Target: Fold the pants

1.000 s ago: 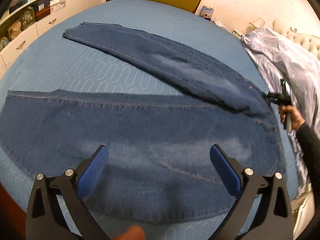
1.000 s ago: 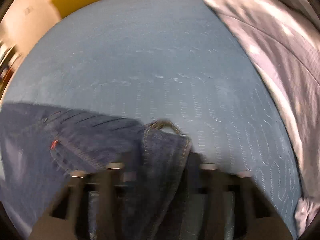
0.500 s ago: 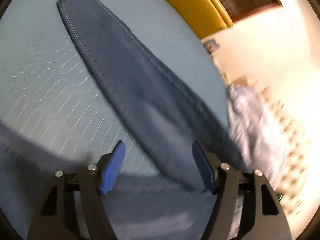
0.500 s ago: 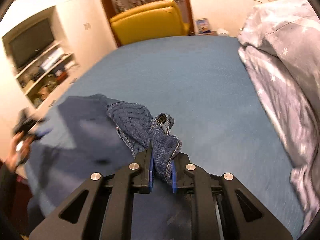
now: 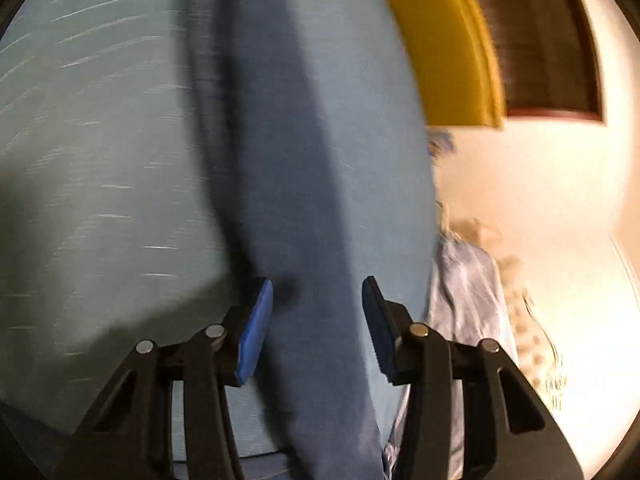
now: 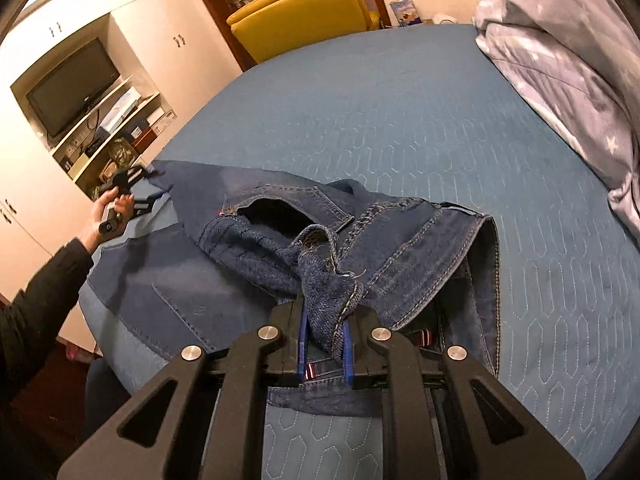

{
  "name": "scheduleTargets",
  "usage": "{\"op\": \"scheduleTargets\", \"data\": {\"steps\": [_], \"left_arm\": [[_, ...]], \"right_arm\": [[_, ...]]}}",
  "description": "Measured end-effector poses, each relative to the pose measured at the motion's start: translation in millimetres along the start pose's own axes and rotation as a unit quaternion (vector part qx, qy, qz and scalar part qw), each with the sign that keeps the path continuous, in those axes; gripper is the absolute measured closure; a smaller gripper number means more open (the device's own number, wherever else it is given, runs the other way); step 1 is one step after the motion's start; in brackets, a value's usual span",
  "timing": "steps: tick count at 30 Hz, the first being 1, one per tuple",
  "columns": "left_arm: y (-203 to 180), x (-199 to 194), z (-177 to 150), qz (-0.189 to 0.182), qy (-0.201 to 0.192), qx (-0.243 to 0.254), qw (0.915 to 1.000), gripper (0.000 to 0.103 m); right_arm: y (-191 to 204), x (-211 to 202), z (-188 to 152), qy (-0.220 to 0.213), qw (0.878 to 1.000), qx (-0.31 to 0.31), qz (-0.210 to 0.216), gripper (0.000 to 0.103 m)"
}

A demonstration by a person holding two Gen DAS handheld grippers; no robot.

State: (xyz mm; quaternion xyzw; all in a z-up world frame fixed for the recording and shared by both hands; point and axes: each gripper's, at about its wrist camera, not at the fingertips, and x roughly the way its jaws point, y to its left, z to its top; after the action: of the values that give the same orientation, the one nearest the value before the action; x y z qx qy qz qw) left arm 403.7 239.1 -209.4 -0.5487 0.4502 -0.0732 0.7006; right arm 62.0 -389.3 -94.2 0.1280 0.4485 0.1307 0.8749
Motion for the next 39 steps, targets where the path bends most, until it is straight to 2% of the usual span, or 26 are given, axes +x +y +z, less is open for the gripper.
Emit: {"op": "scheduleTargets", "data": {"steps": [3, 5, 7, 9, 13, 17, 19, 21, 24, 26, 28, 30, 32, 34, 35, 36, 38, 39], "left_arm": [[13.3, -15.7, 6.9, -0.01, -0.032, -0.015, 0.9993, 0.059], [20.7, -12.8, 10.6, -0.015, -0.02, -0.02, 0.9995, 0.059], [19.4, -10.0, 14.5, -0.017, -0.017, -0.016, 0.9996, 0.065], [15.7, -7.2, 14.6, -0.032, -0.008, -0.008, 0.9994, 0.067], [2.3, 13.1, 16.4, -0.006, 0.014, -0.001, 0.9999, 0.072], [2.9, 22.3, 27.7, 0.004, 0.012, -0.013, 0.9998, 0.086], [-3.1, 25.4, 36.8, 0.011, 0.013, -0.009, 0.9998, 0.101], [-16.0, 13.1, 36.3, 0.013, 0.003, 0.006, 0.9999, 0.102], [-44.7, -33.9, 13.5, 0.011, -0.024, 0.043, 0.9987, 0.102], [-55.8, -99.9, -29.6, 0.008, -0.058, 0.088, 0.9944, 0.102], [-44.4, -148.8, -71.8, 0.009, -0.078, 0.108, 0.991, 0.102], [-10.9, -186.0, -120.3, 0.016, -0.087, 0.107, 0.9903, 0.102], [31.1, -192.8, -146.1, 0.036, -0.074, 0.087, 0.9928, 0.102], [74.6, -182.3, -156.6, 0.046, -0.051, 0.051, 0.9963, 0.102], [89.0, -178.8, -159.9, 0.056, -0.048, 0.045, 0.9963, 0.102], [100.9, -177.4, -163.3, 0.056, -0.048, 0.039, 0.9965, 0.102], [109.5, -172.9, -164.9, 0.042, -0.05, 0.029, 0.9974, 0.102], [109.3, -173.0, -164.3, 0.037, -0.052, 0.03, 0.9975, 0.102]], "right_arm": [[5.6, -5.3, 11.7, -0.008, 1.0, -0.01, -0.003, 0.088], [8.7, -9.5, 23.5, -0.015, 1.0, -0.017, -0.007, 0.088], [7.5, -13.3, 31.9, -0.019, 0.999, -0.023, -0.011, 0.088], [7.3, -16.6, 39.0, -0.022, 0.999, -0.024, -0.009, 0.088], [2.2, -17.6, 44.4, -0.025, 0.999, -0.021, -0.011, 0.088], [-2.6, -15.3, 44.7, -0.02, 0.999, -0.022, -0.013, 0.088], [-6.1, -11.8, 46.1, -0.018, 1.0, -0.022, -0.014, 0.088], [-10.4, -9.7, 47.3, -0.015, 0.999, -0.03, -0.019, 0.088], [-21.1, -14.5, 43.1, -0.006, 0.999, -0.05, -0.018, 0.088], [-34.3, -19.3, 35.7, 0.004, 0.998, -0.058, -0.017, 0.088], [-49.5, -22.1, 23.8, 0.013, 0.998, -0.063, -0.007, 0.088], [-73.1, -15.7, 7.4, 0.035, 0.998, -0.041, 0.012, 0.087], [-94.5, 1.2, -12.9, 0.068, 0.997, -0.018, 0.021, 0.084], [-110.6, 15.6, -33.9, 0.097, 0.995, 0.019, 0.007, 0.071], [-113.3, 16.7, -41.4, 0.104, 0.994, 0.031, 0.0, 0.068], [-114.8, 14.1, -49.6, 0.104, 0.994, 0.043, -0.005, 0.059], [-117.3, -0.5, -65.5, 0.093, 0.992, 0.08, -0.011, 0.056], [-118.9, -7.9, -71.3, 0.087, 0.991, 0.1, -0.016, 0.051]]}}
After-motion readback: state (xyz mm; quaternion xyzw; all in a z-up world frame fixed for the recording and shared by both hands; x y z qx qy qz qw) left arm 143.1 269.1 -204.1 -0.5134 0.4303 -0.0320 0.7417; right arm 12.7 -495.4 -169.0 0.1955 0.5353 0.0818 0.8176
